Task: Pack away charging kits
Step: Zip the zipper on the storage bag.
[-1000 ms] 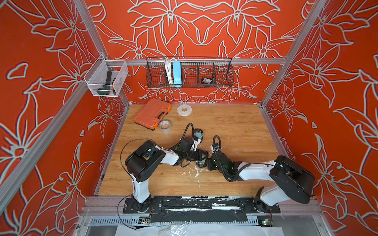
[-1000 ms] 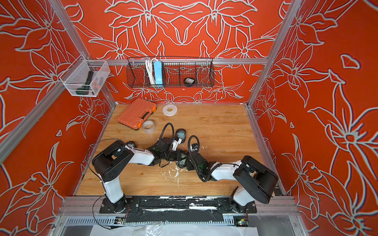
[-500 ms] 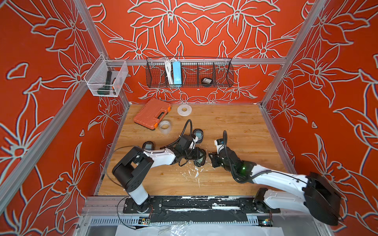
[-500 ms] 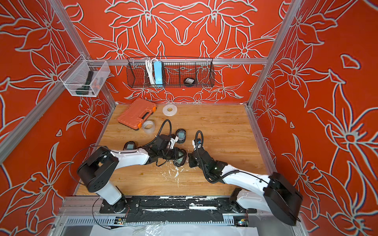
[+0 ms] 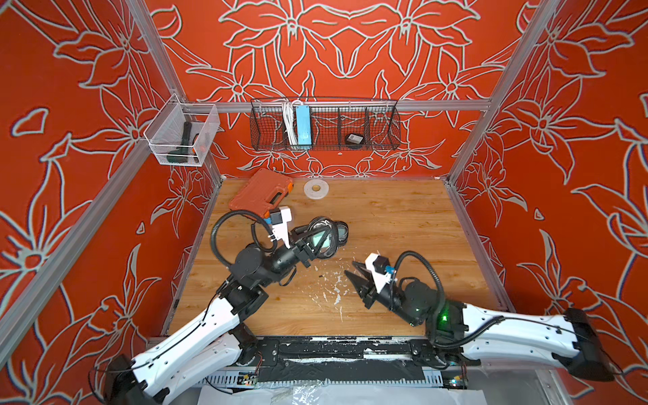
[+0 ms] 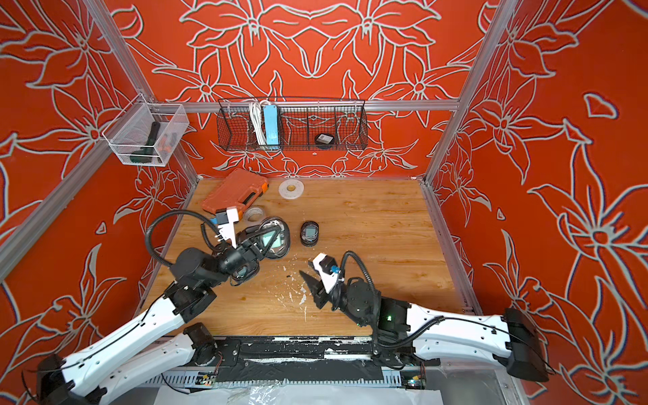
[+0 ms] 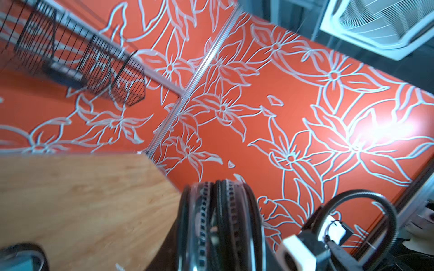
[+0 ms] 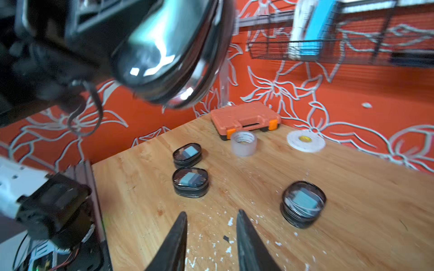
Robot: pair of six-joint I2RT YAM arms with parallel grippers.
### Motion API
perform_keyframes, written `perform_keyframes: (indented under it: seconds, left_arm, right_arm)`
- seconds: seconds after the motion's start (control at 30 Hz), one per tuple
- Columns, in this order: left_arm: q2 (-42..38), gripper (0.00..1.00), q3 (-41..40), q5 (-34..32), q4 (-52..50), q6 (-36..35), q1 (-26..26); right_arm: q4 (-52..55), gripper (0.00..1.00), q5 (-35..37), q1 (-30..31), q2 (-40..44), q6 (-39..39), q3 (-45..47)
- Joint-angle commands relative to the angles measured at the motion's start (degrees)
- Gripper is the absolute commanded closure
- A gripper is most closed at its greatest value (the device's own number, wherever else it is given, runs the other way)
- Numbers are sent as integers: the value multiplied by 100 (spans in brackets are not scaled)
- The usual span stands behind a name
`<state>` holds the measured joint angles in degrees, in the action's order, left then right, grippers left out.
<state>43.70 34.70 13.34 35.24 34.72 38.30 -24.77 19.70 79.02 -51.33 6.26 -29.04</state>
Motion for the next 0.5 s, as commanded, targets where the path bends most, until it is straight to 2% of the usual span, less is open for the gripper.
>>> perform_keyframes:
  seconds: [0.0, 0.2, 0.47]
  left_arm:
    - [-183, 100, 234, 222, 608, -475, 52]
    - [-204, 100, 501, 301, 543, -714, 245]
    - [-291, 100, 370, 58, 597, -905, 408]
  right_arm:
    - [-1359, 64, -230, 403, -456, -1405, -429]
    - [-1535, 71, -142, 526, -1283, -1645, -1304]
    - [-1724, 76, 424, 531, -1808, -1614, -1802]
